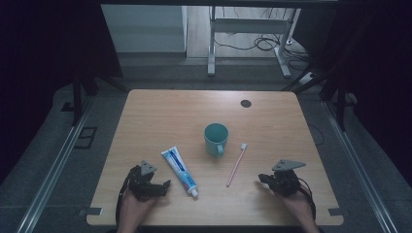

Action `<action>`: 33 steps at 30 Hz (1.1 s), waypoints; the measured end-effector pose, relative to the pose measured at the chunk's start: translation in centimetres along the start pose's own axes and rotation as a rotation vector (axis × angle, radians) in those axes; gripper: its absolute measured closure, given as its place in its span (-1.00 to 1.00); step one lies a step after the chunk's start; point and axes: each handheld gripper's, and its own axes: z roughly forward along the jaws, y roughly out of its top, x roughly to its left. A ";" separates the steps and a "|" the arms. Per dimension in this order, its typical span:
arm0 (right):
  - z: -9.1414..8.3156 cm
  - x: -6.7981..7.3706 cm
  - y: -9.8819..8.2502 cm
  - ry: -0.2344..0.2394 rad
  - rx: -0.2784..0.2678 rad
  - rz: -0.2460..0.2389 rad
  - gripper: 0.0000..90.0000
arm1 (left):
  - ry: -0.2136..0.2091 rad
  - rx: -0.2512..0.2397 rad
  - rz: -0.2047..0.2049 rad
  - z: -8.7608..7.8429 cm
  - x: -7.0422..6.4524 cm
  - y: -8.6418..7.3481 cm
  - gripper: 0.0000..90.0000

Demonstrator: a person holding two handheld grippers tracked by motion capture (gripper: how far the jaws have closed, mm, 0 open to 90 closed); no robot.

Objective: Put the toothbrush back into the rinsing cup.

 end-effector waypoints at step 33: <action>7.5 4.4 5.6 0.107 0.027 -0.117 0.86 | 0.000 0.000 -0.009 0.0 -0.1 0.0 -0.93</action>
